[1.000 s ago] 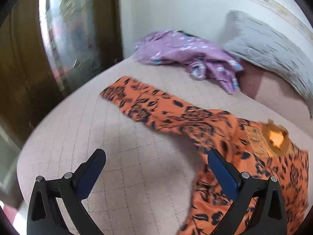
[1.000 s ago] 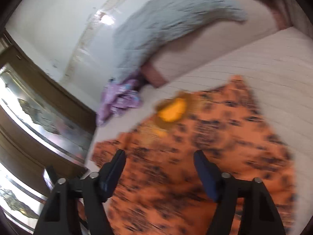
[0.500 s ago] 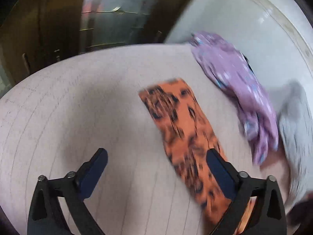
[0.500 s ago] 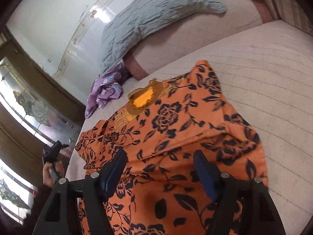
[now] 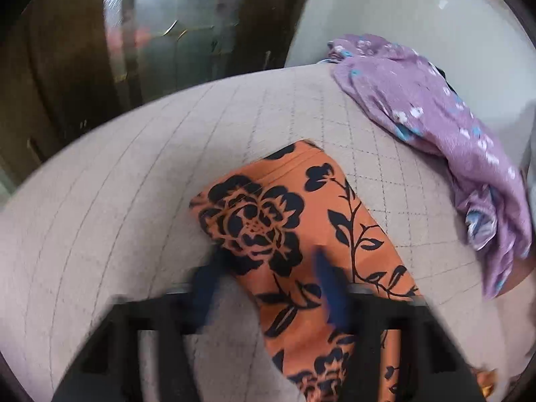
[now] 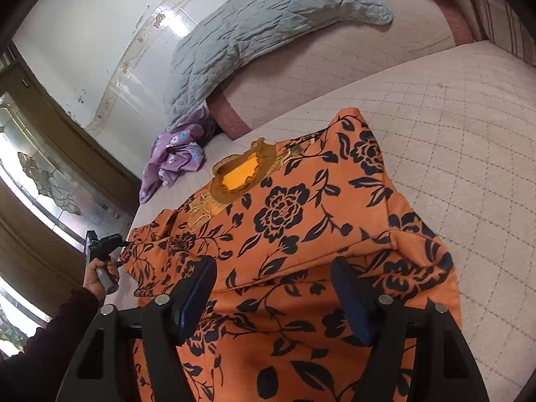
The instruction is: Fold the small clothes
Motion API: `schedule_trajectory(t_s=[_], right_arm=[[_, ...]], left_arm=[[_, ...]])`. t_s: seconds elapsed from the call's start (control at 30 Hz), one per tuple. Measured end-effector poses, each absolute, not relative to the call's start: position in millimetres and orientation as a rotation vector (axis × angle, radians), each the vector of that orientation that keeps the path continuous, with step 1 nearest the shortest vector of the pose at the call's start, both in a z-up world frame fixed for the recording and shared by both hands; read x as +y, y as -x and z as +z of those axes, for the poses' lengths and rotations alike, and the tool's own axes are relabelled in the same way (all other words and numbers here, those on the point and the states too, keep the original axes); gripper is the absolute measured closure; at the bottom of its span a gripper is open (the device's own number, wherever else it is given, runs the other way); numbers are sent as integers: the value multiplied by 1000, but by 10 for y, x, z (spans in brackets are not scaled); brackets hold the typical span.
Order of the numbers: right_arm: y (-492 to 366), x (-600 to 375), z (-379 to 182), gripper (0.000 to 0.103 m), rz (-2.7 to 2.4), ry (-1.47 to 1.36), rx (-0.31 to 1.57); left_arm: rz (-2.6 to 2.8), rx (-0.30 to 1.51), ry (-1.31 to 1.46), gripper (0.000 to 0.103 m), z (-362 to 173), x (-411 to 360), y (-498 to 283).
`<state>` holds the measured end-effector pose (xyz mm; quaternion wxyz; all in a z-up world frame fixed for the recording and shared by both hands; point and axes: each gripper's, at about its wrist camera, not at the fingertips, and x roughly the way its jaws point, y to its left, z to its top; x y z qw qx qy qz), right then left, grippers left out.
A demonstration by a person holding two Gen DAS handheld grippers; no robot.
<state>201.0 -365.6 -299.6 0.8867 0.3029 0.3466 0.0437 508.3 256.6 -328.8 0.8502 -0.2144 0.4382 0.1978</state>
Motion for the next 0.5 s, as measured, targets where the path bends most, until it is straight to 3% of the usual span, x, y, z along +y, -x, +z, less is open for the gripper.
schedule_trajectory(t_s=[0.03, 0.07, 0.27, 0.5], right_arm=[[-2009, -3668, -2992, 30, 85, -632, 717], [-2003, -3686, -2984, 30, 78, -636, 709], [-1931, -3778, -2884, 30, 69, -664, 661], [-1762, -3951, -2725, 30, 42, -727, 578]], left_arm=[[418, 926, 436, 94, -3293, 2599, -5106], [397, 926, 442, 96, -3285, 2628, -5116], [335, 822, 356, 97, -2710, 2506, -4971], [128, 668, 138, 97, -1419, 1677, -4473]])
